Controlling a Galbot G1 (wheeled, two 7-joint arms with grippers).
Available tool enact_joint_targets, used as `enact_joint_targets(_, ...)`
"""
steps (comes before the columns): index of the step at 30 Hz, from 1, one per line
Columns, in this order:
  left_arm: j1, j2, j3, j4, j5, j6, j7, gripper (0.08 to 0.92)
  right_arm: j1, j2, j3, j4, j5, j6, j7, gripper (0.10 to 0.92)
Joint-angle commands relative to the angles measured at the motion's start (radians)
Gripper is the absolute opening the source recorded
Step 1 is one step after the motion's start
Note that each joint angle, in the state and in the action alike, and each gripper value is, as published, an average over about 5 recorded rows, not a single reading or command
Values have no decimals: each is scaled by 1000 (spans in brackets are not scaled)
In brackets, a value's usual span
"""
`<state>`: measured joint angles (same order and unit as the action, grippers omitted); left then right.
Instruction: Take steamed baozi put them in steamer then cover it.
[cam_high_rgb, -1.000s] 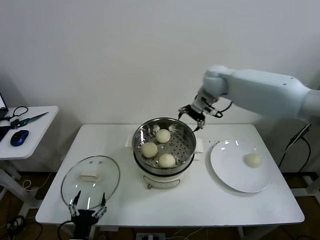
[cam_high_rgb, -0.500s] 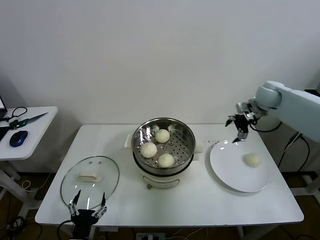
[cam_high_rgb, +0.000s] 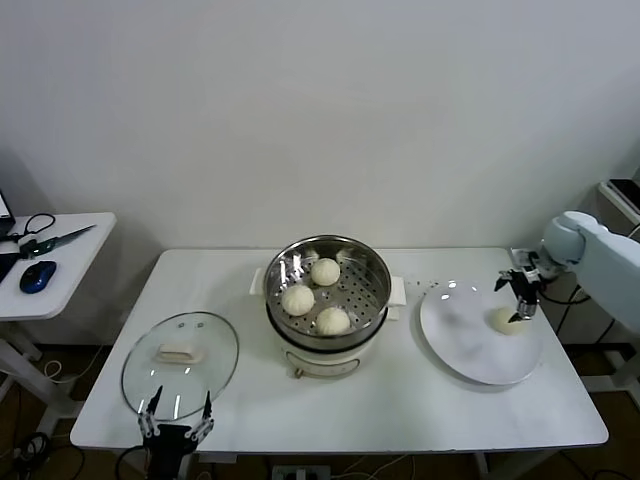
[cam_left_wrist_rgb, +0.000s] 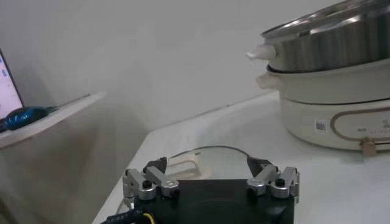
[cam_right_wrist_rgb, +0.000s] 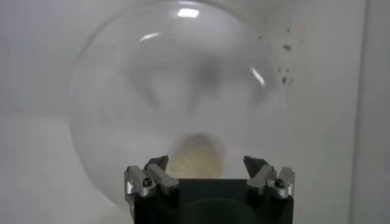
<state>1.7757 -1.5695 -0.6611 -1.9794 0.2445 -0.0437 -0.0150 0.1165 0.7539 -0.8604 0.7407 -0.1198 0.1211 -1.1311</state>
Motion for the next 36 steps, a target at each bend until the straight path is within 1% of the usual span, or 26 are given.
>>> enact_joint_targets(1, -2, -4, 2, 10, 10, 0, -1, 823, -126, 83, 198, -202, -175, 74, -1, 823)
enact_joint_targets(9, -3, -7, 2, 18, 16, 0, -2, 823, -127, 141, 240, -269, -231, 97, 4, 823)
enact_joint_targets(26, 1, -8, 2, 24, 20, -5, -2, 823, -107, 200, 284, -352, -294, 126, 6, 820)
enact_joint_targets(36, 4, -8, 2, 23, 21, -8, -2, 823, -81, 219, 288, -378, -287, 133, 1, 720)
